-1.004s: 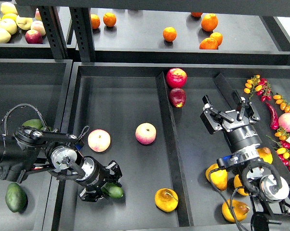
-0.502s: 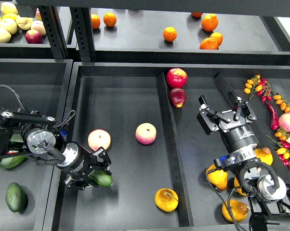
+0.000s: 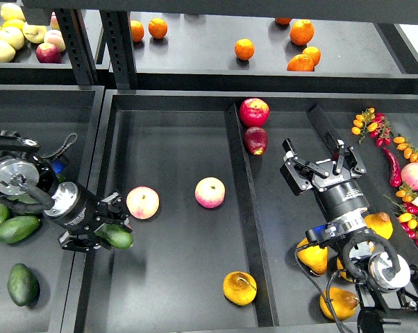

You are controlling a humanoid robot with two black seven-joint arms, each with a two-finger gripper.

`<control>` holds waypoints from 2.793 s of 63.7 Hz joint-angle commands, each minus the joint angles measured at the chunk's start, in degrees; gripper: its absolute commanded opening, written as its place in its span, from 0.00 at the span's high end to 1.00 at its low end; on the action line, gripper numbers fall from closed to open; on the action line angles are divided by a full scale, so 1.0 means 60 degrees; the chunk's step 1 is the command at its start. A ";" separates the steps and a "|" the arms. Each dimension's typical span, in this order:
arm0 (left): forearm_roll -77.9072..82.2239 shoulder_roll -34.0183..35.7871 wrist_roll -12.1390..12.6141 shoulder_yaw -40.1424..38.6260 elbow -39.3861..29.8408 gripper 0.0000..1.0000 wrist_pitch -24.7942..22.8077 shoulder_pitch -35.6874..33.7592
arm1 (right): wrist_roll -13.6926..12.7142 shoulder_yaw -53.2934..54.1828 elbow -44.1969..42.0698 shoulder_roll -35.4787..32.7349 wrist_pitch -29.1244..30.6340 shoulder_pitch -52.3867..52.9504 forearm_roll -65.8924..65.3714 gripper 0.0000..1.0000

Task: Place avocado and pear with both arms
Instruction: 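Carry the avocado into the avocado bin and open the left gripper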

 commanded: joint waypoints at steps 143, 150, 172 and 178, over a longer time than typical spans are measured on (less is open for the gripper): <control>0.1631 -0.1224 0.0001 0.1204 0.1235 0.22 -0.0266 0.1658 | 0.0000 -0.0467 0.0158 0.0000 -0.0454 0.0262 0.0014 0.00; 0.1631 -0.1166 0.0001 0.1190 0.1221 0.17 -0.0310 0.1570 | 0.0000 -0.0467 0.0143 0.0000 -0.0454 0.0262 0.0014 0.00; 0.1602 -0.0756 0.0001 0.1117 0.1089 0.01 -0.0485 0.1028 | 0.0000 -0.0453 0.0114 0.0000 -0.0469 0.0262 -0.0001 0.00; 0.1455 -0.0478 0.0001 0.0824 0.1250 0.01 -0.0646 0.0545 | 0.0000 -0.0482 0.0085 0.0000 -0.0469 0.0262 -0.0015 0.00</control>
